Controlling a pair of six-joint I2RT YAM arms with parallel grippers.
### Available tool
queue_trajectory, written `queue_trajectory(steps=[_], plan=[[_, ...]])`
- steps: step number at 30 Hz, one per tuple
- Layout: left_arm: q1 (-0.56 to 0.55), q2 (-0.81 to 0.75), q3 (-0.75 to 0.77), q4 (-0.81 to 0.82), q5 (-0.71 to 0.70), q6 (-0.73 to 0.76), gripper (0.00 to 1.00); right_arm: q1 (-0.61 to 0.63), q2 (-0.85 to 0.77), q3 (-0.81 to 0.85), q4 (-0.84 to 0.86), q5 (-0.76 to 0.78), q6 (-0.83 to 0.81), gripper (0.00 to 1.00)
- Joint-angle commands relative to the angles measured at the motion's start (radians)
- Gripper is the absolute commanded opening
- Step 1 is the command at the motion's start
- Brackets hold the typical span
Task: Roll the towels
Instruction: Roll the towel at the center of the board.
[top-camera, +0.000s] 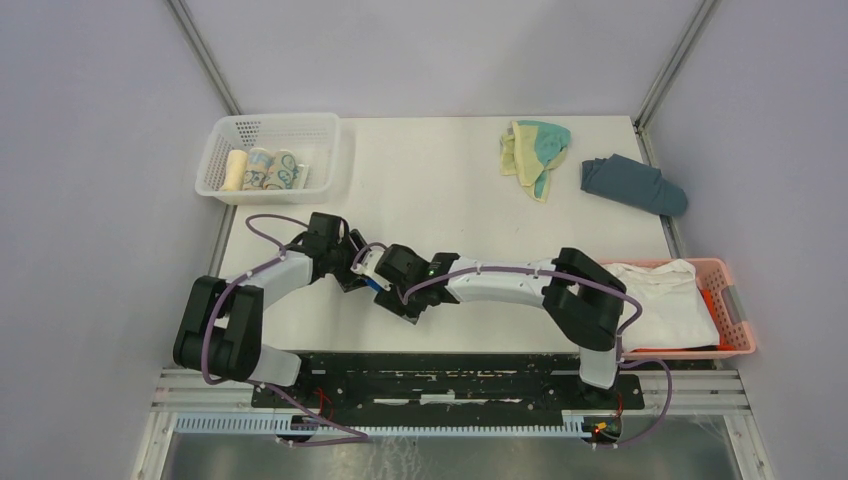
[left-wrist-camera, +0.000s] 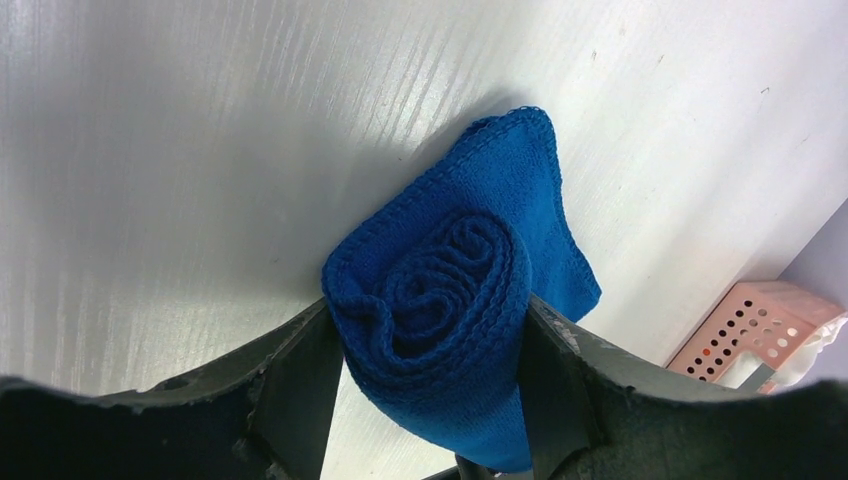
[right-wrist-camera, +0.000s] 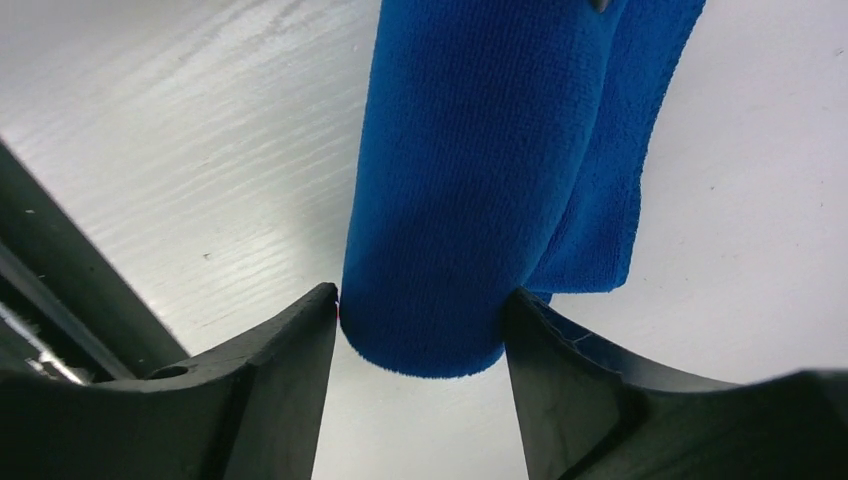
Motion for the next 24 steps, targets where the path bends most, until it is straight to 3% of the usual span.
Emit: queue_trajectory(steps=[1, 6, 10, 17, 24], plan=[[0.000, 0.036, -0.010, -0.087, -0.116, 0.076, 0.69, 0.010, 0.042, 0.019, -0.004, 0.040, 0.003, 0.66], [-0.001, 0.023, 0.005, -0.079, -0.109, 0.073, 0.74, 0.009, 0.067, -0.007, 0.008, 0.002, 0.013, 0.49], [0.000, -0.018, 0.014, -0.080, -0.102, 0.058, 0.80, -0.019, 0.066, -0.024, 0.040, -0.137, 0.055, 0.37], [0.002, -0.200, -0.049, -0.040, -0.096, -0.056, 0.90, -0.138, 0.073, -0.070, 0.177, -0.471, 0.203, 0.36], [0.001, -0.366, -0.146, 0.048, -0.035, -0.184, 0.93, -0.217, 0.111, -0.109, 0.336, -0.662, 0.362, 0.36]])
